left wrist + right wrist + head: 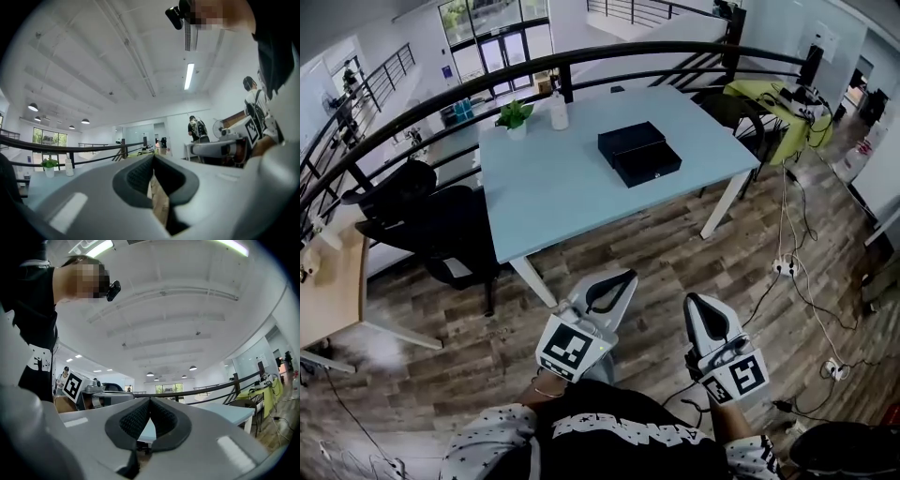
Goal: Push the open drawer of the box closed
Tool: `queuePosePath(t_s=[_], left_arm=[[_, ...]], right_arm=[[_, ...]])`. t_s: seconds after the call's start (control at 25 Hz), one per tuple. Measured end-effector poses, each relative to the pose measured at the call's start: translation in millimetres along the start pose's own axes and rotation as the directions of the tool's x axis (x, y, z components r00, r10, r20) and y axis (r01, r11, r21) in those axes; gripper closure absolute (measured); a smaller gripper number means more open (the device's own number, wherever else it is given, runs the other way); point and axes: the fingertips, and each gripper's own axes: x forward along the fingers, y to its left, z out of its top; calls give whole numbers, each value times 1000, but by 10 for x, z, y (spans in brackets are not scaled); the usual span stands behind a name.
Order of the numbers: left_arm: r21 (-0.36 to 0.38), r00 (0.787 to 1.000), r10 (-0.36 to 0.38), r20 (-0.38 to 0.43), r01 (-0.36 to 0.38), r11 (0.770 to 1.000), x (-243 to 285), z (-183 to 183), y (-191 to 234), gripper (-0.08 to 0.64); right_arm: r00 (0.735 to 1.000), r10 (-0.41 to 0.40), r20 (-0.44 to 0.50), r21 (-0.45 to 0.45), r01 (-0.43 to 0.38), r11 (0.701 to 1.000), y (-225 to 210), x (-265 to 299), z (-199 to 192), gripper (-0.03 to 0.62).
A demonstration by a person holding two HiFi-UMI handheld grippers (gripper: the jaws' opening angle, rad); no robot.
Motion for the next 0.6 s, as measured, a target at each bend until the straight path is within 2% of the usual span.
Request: queuePosePath(t_s=[0.28,0.44,0.6], left_arm=[[-11,998,59,-37,-59,998,318,-225,626,560],[-36,996,68,-58,-70,997,457,-273,972,560],[-38,998,52,-36,-53,998,686,-257,1183,560]], right_arm=[[1000,5,-19,18,-5,1000,-404,581,-155,598],[999,4,-35,19,-3,1000,-522,913,-122,598],[999,-20,-42,-1,20,1000,-685,1079,-113,597]])
